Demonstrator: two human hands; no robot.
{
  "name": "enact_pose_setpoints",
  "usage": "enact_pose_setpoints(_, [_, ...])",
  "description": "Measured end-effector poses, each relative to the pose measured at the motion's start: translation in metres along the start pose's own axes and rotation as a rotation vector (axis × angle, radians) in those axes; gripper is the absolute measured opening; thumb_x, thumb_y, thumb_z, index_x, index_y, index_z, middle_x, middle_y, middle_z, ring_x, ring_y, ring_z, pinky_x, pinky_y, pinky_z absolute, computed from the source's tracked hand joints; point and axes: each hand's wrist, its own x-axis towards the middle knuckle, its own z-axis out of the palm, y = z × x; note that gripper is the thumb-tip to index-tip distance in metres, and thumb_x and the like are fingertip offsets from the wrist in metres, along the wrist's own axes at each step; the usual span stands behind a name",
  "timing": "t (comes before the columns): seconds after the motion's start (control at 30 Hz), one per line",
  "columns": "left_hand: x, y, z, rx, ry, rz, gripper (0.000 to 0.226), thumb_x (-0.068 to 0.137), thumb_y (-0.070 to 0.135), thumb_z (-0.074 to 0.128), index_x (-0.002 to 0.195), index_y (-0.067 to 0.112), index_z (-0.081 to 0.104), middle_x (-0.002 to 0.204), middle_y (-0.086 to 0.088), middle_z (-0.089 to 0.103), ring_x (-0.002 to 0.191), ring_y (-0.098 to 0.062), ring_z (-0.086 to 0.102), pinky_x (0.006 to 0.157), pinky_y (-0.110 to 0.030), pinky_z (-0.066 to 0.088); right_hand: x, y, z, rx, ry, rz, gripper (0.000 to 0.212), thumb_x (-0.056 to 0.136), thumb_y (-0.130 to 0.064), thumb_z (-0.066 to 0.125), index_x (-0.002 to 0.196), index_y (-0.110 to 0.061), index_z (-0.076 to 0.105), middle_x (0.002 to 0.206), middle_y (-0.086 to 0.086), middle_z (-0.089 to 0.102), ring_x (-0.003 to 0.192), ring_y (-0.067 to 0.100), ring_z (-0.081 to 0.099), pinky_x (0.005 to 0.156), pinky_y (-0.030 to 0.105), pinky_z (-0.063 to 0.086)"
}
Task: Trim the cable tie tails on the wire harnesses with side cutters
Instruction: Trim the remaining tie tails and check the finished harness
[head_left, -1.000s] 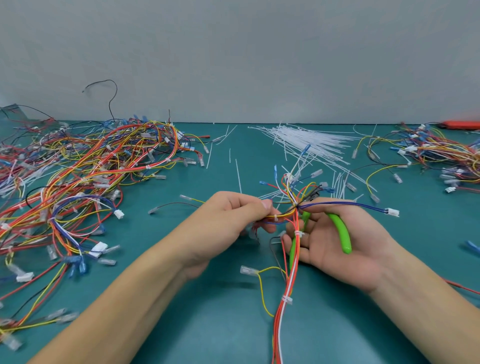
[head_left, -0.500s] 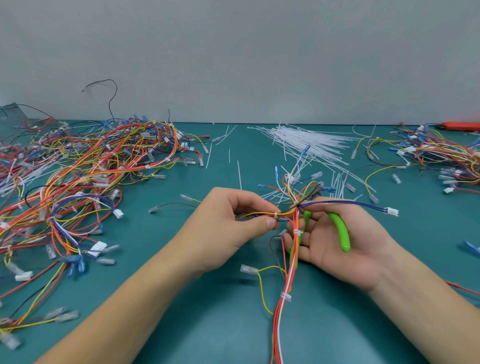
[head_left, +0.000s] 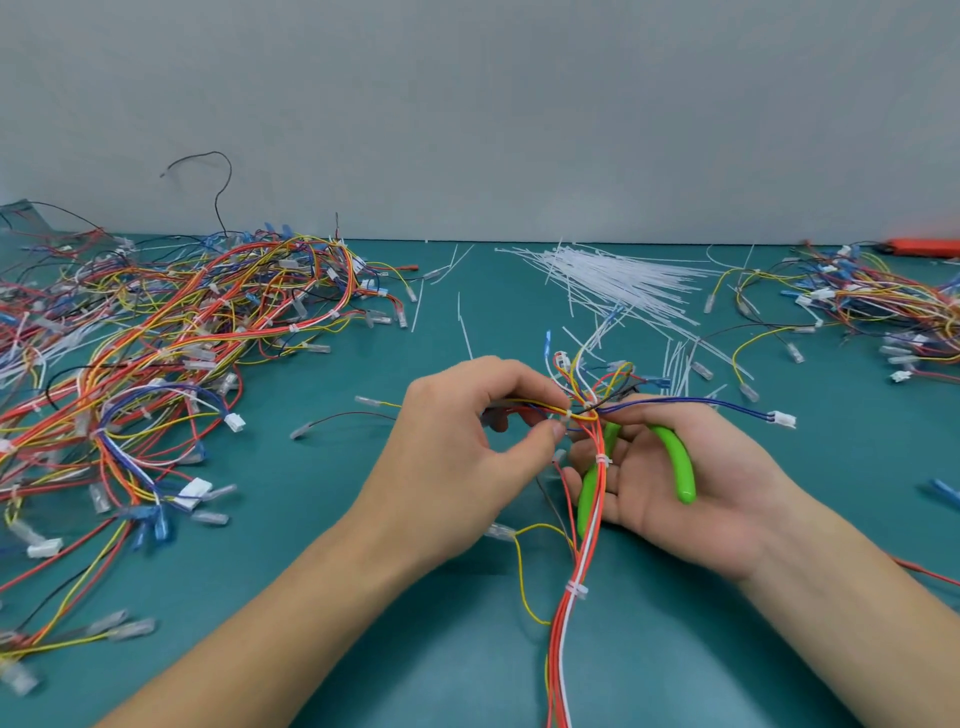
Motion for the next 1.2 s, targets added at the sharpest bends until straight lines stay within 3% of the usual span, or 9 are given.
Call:
enact_pose_setpoints(0.13, [0.000,0.001,0.003,0.004,0.004,0.060,0.025,0.084,0.001,0.079,0.095,0.023,0.078,0.088,0.013,0.073,0.095,-0.008,0.066,0.078,-0.010,0.046,0.000,-0.001,-0.002,0.019,-0.048,0.014,0.010,0.083,-0.006,0.059,0.088,-0.007,0.067,0.078,0.009,0.059,0.059,0.021,0.061,0.075,0.045,0.056])
enact_pose_setpoints(0.23, [0.000,0.000,0.003,-0.027,0.015,0.028,0.028,0.083,-0.001,0.078,0.091,0.026,0.080,0.086,0.021,0.072,0.090,0.000,0.065,0.077,-0.006,0.043,0.000,-0.001,-0.001,0.007,-0.062,0.029,0.010,0.081,-0.007,0.060,0.083,-0.007,0.069,0.078,0.008,0.059,0.060,0.020,0.060,0.074,0.044,0.057])
enact_pose_setpoints(0.4, [0.000,-0.003,-0.001,-0.005,-0.064,0.003,0.027,0.083,0.000,0.077,0.092,0.025,0.078,0.086,0.020,0.074,0.088,-0.002,0.069,0.077,-0.008,0.046,0.001,-0.001,-0.002,0.010,-0.043,0.011,0.011,0.084,-0.007,0.057,0.080,-0.008,0.067,0.074,0.008,0.059,0.059,0.021,0.059,0.076,0.045,0.057])
enact_pose_setpoints(0.53, [0.001,-0.010,-0.006,0.215,-0.197,-0.040,0.022,0.081,0.017,0.081,0.094,0.031,0.071,0.081,0.018,0.072,0.082,-0.008,0.064,0.077,-0.024,0.051,0.001,-0.004,-0.002,-0.017,0.014,-0.073,0.008,0.082,-0.009,0.058,0.078,-0.009,0.066,0.075,0.009,0.060,0.062,0.022,0.058,0.074,0.044,0.056])
enact_pose_setpoints(0.6, [0.001,-0.014,-0.009,0.244,-0.236,-0.087,0.024,0.080,0.025,0.084,0.097,0.034,0.070,0.081,0.019,0.071,0.083,-0.009,0.062,0.076,-0.022,0.048,0.002,-0.006,-0.003,-0.060,0.023,-0.120,0.010,0.081,-0.010,0.058,0.076,-0.012,0.066,0.075,0.007,0.059,0.064,0.021,0.054,0.074,0.044,0.055])
enact_pose_setpoints(0.77, [0.005,-0.022,-0.016,0.188,-0.137,-0.122,0.036,0.077,0.021,0.085,0.103,0.042,0.070,0.087,0.024,0.069,0.089,-0.004,0.063,0.077,-0.008,0.043,0.000,-0.006,-0.003,-0.038,-0.014,-0.160,0.014,0.081,-0.011,0.054,0.070,-0.012,0.062,0.075,0.009,0.057,0.056,0.021,0.049,0.076,0.044,0.051])
enact_pose_setpoints(0.9, [0.009,-0.036,-0.026,0.326,-0.147,-0.213,0.034,0.080,0.013,0.075,0.098,0.041,0.069,0.085,0.022,0.068,0.080,-0.005,0.061,0.074,-0.017,0.047,-0.002,-0.012,-0.006,-0.018,-0.028,-0.173,0.015,0.087,-0.011,0.049,0.074,-0.012,0.056,0.075,0.008,0.054,0.053,0.021,0.046,0.076,0.044,0.050])
enact_pose_setpoints(1.03, [0.009,-0.045,-0.027,0.412,-0.157,-0.251,0.040,0.084,0.014,0.071,0.110,0.043,0.065,0.105,0.021,0.064,0.092,0.001,0.057,0.085,-0.027,0.048,-0.003,-0.013,-0.007,-0.005,-0.055,-0.142,0.024,0.081,-0.011,0.050,0.061,-0.013,0.062,0.073,0.007,0.052,0.054,0.020,0.043,0.075,0.042,0.049])
enact_pose_setpoints(1.2, [0.010,-0.052,-0.029,0.492,-0.054,-0.263,0.054,0.089,0.016,0.070,0.134,0.041,0.055,0.129,0.017,0.059,0.117,-0.012,0.051,0.101,-0.035,0.044,-0.003,-0.016,-0.010,-0.027,-0.056,-0.110,0.022,0.082,-0.010,0.048,0.063,-0.014,0.058,0.071,0.006,0.048,0.054,0.020,0.038,0.063,0.039,0.053])
